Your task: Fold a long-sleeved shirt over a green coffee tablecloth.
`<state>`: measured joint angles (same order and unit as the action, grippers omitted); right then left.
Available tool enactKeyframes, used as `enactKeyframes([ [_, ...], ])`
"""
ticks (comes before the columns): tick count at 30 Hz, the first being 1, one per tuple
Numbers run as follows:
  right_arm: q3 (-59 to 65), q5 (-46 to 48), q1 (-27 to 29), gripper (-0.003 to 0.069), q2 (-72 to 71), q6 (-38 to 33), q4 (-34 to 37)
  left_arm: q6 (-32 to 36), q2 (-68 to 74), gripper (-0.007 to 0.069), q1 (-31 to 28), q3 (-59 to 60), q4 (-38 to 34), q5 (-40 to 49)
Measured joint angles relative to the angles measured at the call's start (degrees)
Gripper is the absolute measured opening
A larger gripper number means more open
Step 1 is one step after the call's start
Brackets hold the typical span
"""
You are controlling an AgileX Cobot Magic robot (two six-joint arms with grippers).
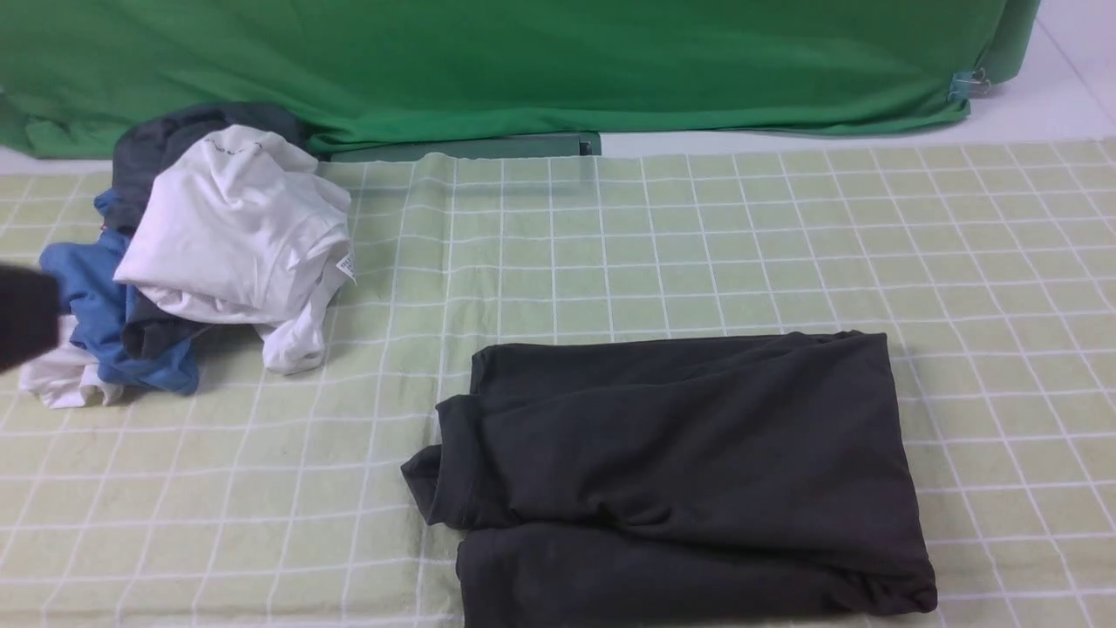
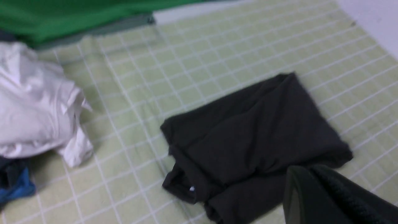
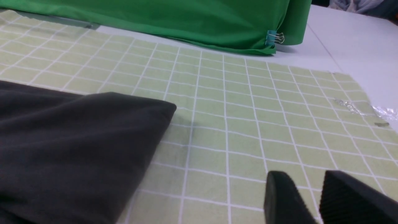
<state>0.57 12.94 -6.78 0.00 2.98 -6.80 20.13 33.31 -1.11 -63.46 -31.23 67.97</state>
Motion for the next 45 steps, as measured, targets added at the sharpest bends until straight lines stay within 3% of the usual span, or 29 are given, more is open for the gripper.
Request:
enactKeyframes([
  [6, 0.0, 0.0, 0.0, 0.0203, 0.0, 0.06, 0.0, -0.5, -14.61, 0.0015, 0.0, 8.99, -3.34, -10.86],
  [9, 0.0, 0.0, 0.0, 0.0212, 0.0, 0.12, 0.01, -1.29, -17.26, 0.0015, 0.0, 15.11, -3.68, -20.77],
  [14, 0.0, 0.0, 0.0, 0.0218, 0.0, 0.17, 0.01, -1.6, -17.47, 0.0015, 0.0, 21.3, -3.26, -26.92],
  [19, 0.0, 0.0, -0.01, 0.0232, 0.0, 0.23, 0.01, -1.42, -17.43, 0.0015, 0.0, 25.75, 1.25, -27.23],
  [22, 0.0, 0.0, -0.01, 0.0237, 0.0, 0.23, 0.01, 0.47, -17.4, 0.0015, 0.0, 28.77, 9.95, -29.51],
  [26, 0.0, 0.0, -0.01, 0.0238, 0.0, 0.23, 0.01, 0.99, -17.4, 0.0015, 0.0, 31.06, 15.5, -34.39],
  [34, 0.0, 0.0, -0.01, 0.0238, 0.0, 0.23, 0.01, -0.13, -17.34, 0.0015, 0.0, 34.71, 16.81, -43.63],
  [37, 0.0, 0.0, -0.01, 0.0238, 0.0, 0.5, 0.01, -3.15, -18.52, 0.0015, 0.0, 42.45, 18.43, -51.75],
  [45, 0.0, 0.0, -0.01, 0.0239, 0.0, 0.67, 0.01, -13.55, -28.46, 0.0015, 0.0, 58.24, 27.31, -61.05],
])
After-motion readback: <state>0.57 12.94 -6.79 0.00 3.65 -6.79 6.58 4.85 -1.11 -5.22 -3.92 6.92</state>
